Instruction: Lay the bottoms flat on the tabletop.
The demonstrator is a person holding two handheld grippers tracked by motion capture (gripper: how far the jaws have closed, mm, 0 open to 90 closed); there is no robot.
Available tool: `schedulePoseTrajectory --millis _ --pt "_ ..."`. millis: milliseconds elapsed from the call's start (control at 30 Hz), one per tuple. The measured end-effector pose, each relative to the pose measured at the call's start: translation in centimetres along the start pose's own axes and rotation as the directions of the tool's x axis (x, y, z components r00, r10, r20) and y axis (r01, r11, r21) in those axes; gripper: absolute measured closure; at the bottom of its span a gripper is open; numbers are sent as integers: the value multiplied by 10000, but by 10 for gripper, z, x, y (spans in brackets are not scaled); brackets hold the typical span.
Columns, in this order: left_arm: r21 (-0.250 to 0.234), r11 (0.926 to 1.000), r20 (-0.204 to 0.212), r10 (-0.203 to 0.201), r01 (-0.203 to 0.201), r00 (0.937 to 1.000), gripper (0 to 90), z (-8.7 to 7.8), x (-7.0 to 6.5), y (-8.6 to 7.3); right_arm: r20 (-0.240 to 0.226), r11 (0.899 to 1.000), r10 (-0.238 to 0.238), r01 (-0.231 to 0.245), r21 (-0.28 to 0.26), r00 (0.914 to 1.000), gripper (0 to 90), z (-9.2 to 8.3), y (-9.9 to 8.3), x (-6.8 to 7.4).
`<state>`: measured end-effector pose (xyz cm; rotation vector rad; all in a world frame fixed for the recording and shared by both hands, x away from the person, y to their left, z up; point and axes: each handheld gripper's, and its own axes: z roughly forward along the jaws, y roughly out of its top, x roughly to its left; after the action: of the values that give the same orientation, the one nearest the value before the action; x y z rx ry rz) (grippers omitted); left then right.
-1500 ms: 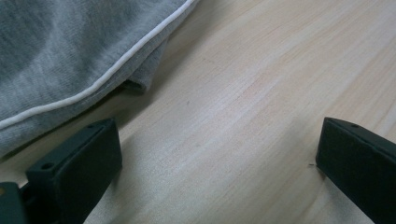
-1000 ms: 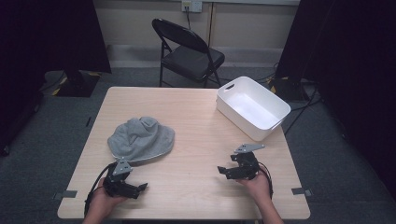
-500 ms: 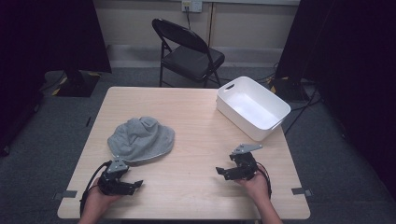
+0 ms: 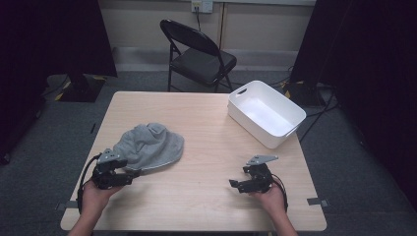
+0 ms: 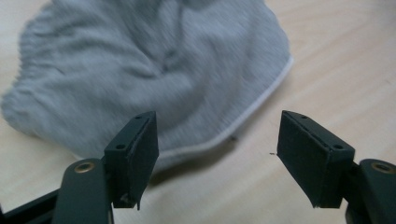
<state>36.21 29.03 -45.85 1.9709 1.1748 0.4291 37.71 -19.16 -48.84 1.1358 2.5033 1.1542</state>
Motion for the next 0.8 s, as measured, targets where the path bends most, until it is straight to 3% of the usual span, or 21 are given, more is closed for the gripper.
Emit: schedulePoseTrajectory --millis 100,233,400,467,633,800 --pt "48 9997 -194 -259 260 9995 329 7 7 2 54 9998 -203 202 63 9998 178 0 1 2" --pt "698 9971 -712 359 -309 9968 411 18 7 4 39 9998 -174 174 -74 9998 180 -2 1 2" --pt "1481 9887 -481 289 -215 9984 547 32 5 5 81 9996 -251 252 -112 9997 186 -3 2 2" --pt "1687 9857 -361 47 15 9993 622 36 5 2 132 9995 -298 299 -85 9995 186 -4 2 2" --pt "1615 9852 -158 -563 581 9983 742 39 6 -1 134 9995 -302 304 -103 9995 189 -5 2 1" --pt "1563 9843 147 -854 821 9962 847 40 2 -2 209 9993 -379 379 -14 9991 191 -5 2 2"
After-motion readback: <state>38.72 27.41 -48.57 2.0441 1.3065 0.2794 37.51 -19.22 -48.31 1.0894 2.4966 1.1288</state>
